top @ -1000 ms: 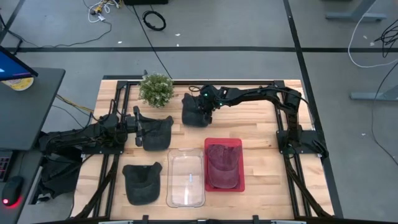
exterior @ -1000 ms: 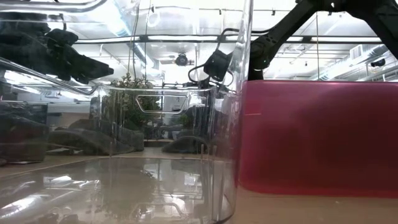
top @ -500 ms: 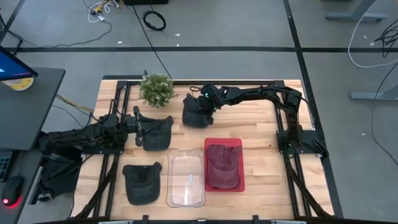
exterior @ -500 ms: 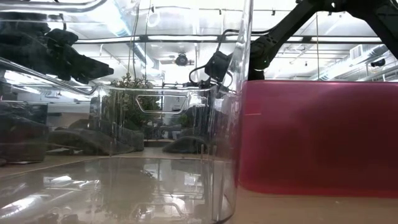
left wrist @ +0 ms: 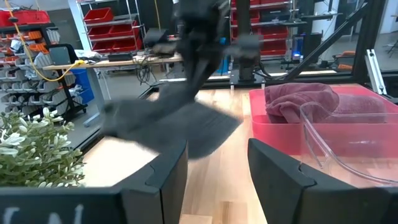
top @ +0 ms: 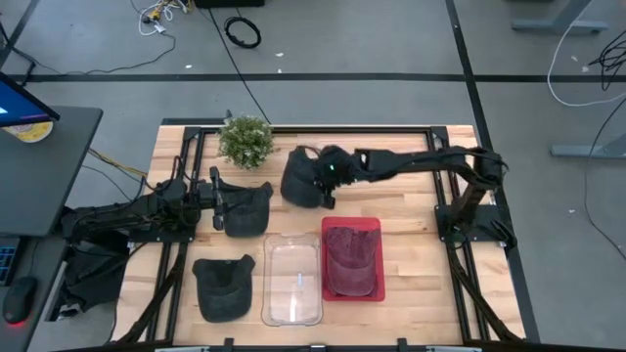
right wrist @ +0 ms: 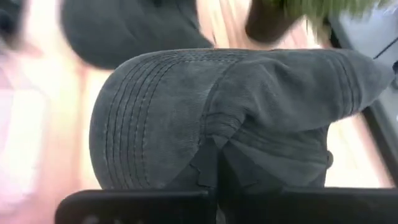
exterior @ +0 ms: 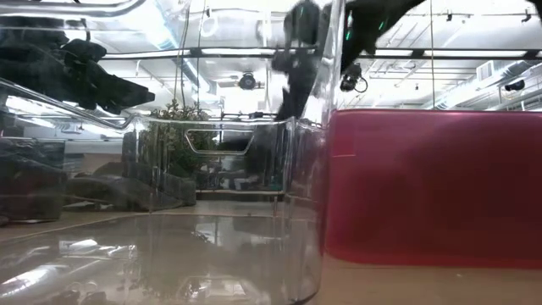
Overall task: Pick & Place hat
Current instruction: Put the top black cap into the transparent bin, then put the bottom black cap into the transparent bin
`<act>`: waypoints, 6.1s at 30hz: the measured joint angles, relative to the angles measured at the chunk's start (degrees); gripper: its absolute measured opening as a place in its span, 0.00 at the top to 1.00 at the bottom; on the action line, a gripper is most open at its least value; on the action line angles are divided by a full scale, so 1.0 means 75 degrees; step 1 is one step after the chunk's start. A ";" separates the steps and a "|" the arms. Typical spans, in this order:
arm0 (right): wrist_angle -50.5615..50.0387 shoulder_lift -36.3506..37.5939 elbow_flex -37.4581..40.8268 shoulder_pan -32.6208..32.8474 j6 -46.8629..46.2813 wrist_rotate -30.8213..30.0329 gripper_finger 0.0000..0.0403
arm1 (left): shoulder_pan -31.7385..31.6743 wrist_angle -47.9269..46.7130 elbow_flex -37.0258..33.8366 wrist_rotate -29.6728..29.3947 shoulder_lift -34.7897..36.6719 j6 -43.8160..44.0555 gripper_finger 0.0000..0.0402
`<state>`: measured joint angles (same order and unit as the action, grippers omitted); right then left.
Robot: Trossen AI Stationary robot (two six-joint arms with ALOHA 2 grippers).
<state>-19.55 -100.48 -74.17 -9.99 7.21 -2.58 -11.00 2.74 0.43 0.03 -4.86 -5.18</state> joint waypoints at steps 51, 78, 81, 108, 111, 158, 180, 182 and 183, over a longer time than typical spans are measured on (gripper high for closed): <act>0.2711 -0.1491 -0.0015 0.4681 -0.2094 -0.0933 1.00 | 0.0000 -0.0006 0.0000 0.0000 0.0000 -0.0001 0.57; 0.2147 -0.1565 -0.0015 0.4588 -0.3105 -0.0121 0.77 | -0.0002 -0.0006 0.0000 0.0003 0.0000 0.0002 0.57; 0.2150 -0.1542 -0.0015 0.4588 -0.3105 -0.0106 0.69 | -0.0002 -0.0005 0.0000 0.0003 0.0000 -0.0001 0.57; 0.5327 -0.2515 -0.0006 0.3968 -0.2976 -0.0747 0.51 | -0.0001 -0.0009 0.0000 0.0003 0.0000 -0.0001 0.57; 0.4356 -0.2617 -0.0007 0.3799 -0.3852 -0.0232 0.51 | -0.0002 -0.0008 0.0000 0.0001 0.0000 -0.0001 0.57; 0.2229 0.0948 -0.0012 0.2917 -0.1773 0.0611 0.51 | -0.0002 0.0015 0.0000 0.0001 0.0000 -0.0001 0.57; 0.3472 0.2156 0.1640 0.1369 -0.0453 0.1250 0.51 | -0.0003 0.0049 0.0000 0.0003 0.0000 0.0005 0.57; 0.3931 0.2594 0.2350 0.1204 -0.0549 0.1277 0.51 | -0.0003 0.0043 0.0000 0.0003 0.0000 0.0003 0.57; 0.4160 0.2870 0.2719 0.1117 -0.0601 0.1273 0.51 | -0.0001 0.0052 0.0000 0.0000 0.0000 0.0008 0.57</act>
<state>11.66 -78.96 -53.78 -1.61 2.70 6.97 -11.01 3.14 0.43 0.03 -4.86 -5.13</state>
